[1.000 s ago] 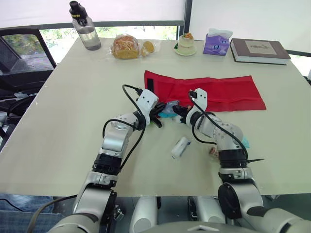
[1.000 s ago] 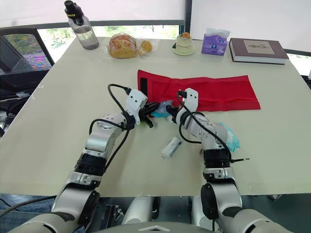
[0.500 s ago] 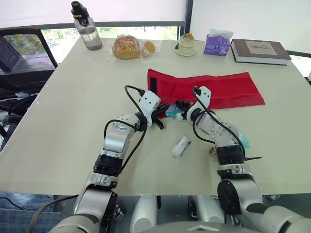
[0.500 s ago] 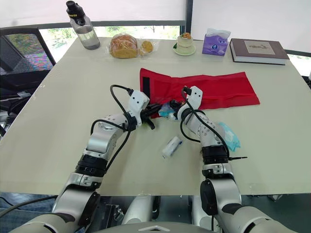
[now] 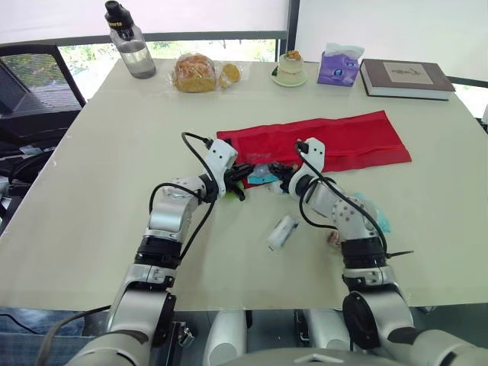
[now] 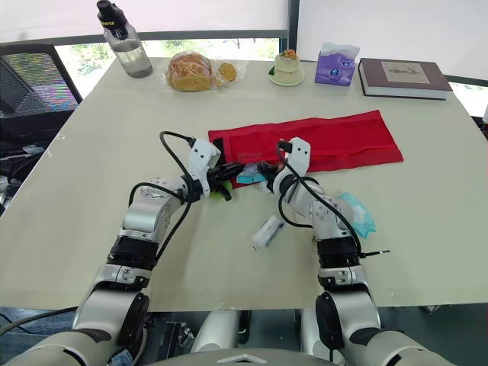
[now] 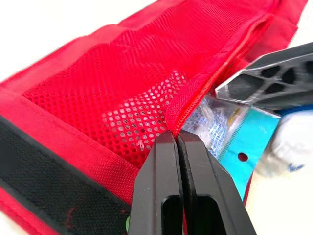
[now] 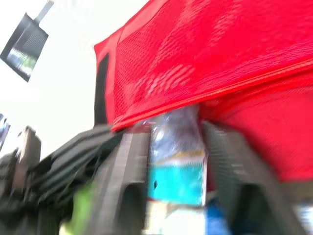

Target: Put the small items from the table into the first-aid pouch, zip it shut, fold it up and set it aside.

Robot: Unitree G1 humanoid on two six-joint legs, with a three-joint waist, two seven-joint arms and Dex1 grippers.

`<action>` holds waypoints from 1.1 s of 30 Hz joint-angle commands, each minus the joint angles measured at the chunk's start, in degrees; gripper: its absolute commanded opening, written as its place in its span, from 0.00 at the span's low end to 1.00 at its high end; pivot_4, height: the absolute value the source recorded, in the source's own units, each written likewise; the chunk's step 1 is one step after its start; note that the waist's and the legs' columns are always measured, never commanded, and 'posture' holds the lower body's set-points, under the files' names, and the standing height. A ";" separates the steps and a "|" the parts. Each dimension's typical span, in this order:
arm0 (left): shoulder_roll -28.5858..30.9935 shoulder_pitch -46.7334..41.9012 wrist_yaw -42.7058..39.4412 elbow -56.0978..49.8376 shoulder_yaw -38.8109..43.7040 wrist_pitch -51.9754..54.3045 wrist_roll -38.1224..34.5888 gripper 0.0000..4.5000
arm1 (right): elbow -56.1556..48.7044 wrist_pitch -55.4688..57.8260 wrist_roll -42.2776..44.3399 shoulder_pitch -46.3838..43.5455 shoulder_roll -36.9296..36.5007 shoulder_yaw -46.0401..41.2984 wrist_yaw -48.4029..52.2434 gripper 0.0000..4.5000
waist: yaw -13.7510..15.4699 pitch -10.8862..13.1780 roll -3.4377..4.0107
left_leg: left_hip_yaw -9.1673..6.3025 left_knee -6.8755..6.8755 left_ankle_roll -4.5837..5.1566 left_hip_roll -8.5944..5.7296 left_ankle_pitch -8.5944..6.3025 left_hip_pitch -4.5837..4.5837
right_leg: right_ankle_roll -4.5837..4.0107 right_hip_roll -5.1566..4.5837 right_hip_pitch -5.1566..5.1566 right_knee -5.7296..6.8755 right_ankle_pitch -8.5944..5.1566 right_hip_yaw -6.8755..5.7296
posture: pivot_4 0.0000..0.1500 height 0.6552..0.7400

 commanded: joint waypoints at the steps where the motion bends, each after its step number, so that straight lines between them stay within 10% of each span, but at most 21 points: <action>1: 1.35 -0.79 -2.49 1.52 0.77 -0.77 -1.14 0.00 | -5.04 2.12 -0.86 0.67 -2.06 0.35 1.78 0.51 | -0.10 0.00 0.00 | 0.01 0.00 0.00 0.00 0.00 0.00 | 0.00 -0.01 0.00 0.00 0.00 0.01 | 1.00 1.00; 10: 1.63 -2.58 -6.11 4.89 0.72 -1.53 -2.01 0.00 | -13.85 2.02 -7.10 1.46 -13.11 7.95 12.10 0.51 | -0.36 0.00 0.01 | 0.00 0.00 0.00 -0.01 0.00 0.01 | 0.00 0.01 -0.01 0.00 0.00 0.01 | 1.00 1.00; 16: 2.05 -2.71 -7.57 4.82 0.27 -1.75 -1.96 0.00 | -14.15 -1.83 -15.38 0.44 -17.38 17.76 18.37 0.02 | -0.35 0.00 0.00 | 0.00 0.00 0.00 -0.01 0.00 0.01 | 0.01 0.02 -0.01 0.00 -0.01 0.01 | 1.00 1.00; 33: 2.26 -3.35 -8.48 5.01 0.08 -2.16 -1.48 0.00 | 1.10 -3.58 -29.03 -11.96 -17.07 28.65 33.07 0.02 | -0.33 0.01 0.00 | 0.03 0.01 0.00 -0.01 0.00 -0.01 | 0.01 0.01 -0.03 0.00 0.00 0.01 | 1.00 1.00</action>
